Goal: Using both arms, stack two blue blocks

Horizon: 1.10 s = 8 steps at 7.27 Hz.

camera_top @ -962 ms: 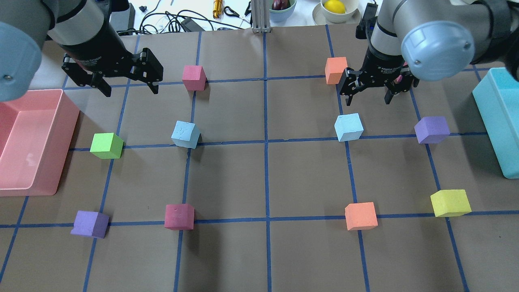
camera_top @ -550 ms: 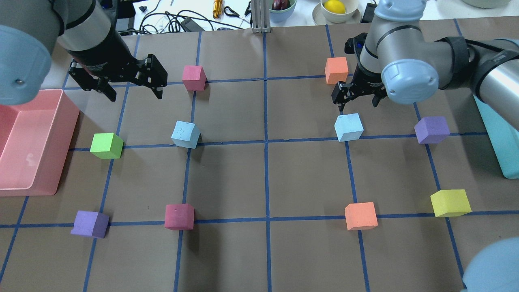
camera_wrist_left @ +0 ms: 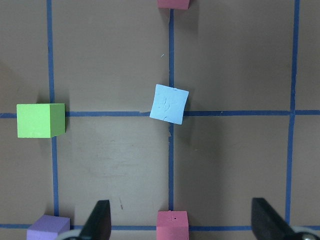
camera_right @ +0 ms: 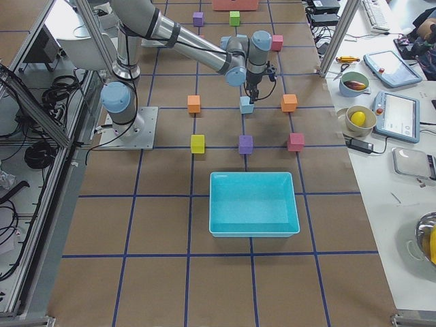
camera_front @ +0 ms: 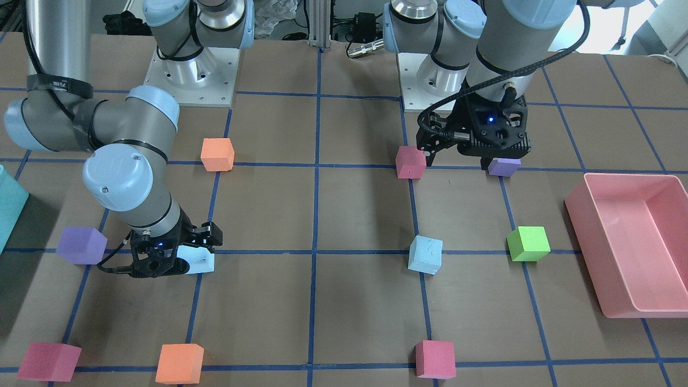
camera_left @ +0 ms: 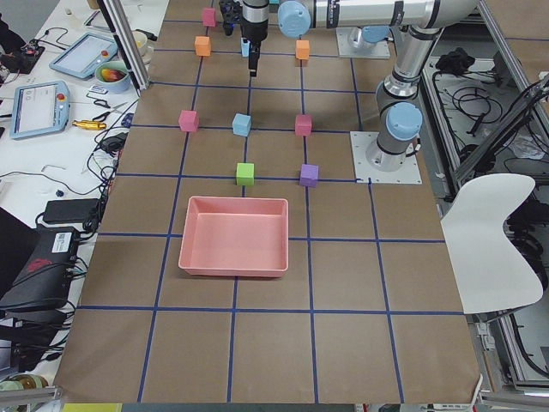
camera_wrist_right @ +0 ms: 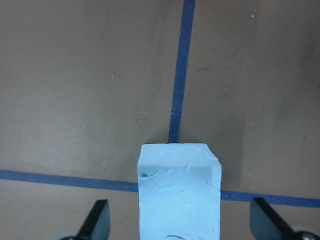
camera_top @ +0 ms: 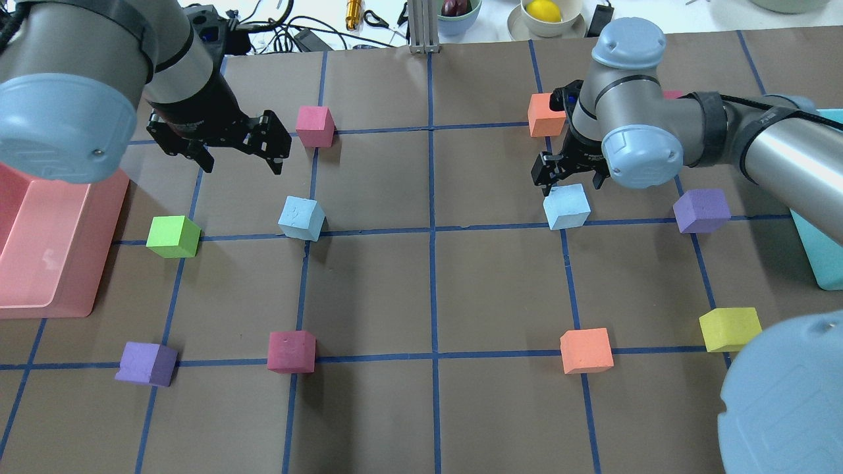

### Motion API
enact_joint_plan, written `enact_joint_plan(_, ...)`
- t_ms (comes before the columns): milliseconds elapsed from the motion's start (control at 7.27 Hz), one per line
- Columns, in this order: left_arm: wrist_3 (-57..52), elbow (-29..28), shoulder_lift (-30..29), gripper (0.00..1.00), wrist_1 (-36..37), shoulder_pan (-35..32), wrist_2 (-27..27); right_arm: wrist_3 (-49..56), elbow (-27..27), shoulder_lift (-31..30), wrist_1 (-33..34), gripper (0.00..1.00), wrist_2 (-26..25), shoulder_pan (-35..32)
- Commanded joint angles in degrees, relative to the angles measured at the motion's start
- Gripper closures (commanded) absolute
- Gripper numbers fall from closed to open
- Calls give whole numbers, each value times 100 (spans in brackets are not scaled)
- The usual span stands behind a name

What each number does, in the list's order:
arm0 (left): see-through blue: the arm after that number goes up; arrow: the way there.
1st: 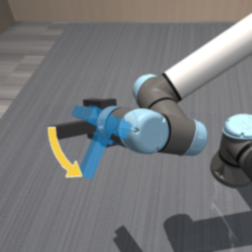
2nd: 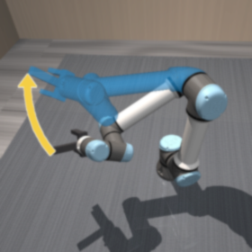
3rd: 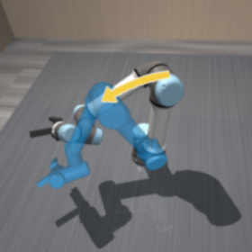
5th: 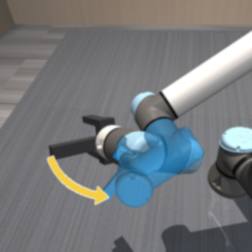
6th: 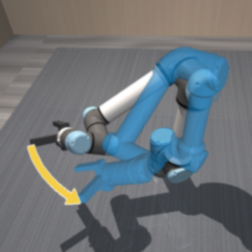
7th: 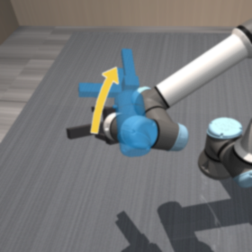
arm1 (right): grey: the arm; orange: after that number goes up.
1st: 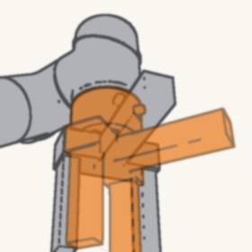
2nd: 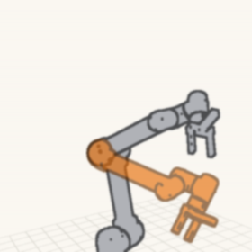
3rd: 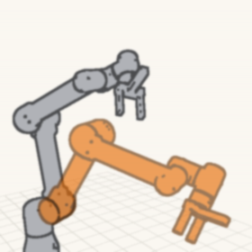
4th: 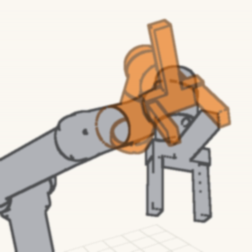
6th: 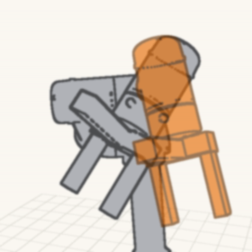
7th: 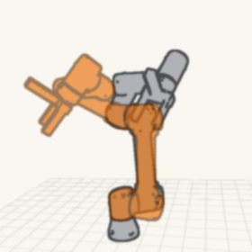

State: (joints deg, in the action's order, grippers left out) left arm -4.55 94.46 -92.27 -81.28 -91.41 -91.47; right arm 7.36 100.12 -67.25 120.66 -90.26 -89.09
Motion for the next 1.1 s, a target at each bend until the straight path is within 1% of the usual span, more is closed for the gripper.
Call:
enact_joint_plan(0,-335,108,-264,0,966,44,68,20,25,194,54,0,-44,-3)
enact_joint_plan(275,-326,29,-781,0,1324,44,51,11,25,361,124,0,-44,6)
enact_joint_plan(412,-318,38,-1062,0,1560,44,33,-6,25,388,142,27,-18,6)
enact_joint_plan(550,-266,73,-1344,0,1580,44,-2,63,43,388,134,71,-18,6)
enact_joint_plan(688,-291,90,-1512,0,1571,44,-11,-14,60,379,134,100,-9,6)
enact_joint_plan(962,-248,257,-1794,0,1580,71,-11,-94,-184,187,107,100,26,-20)
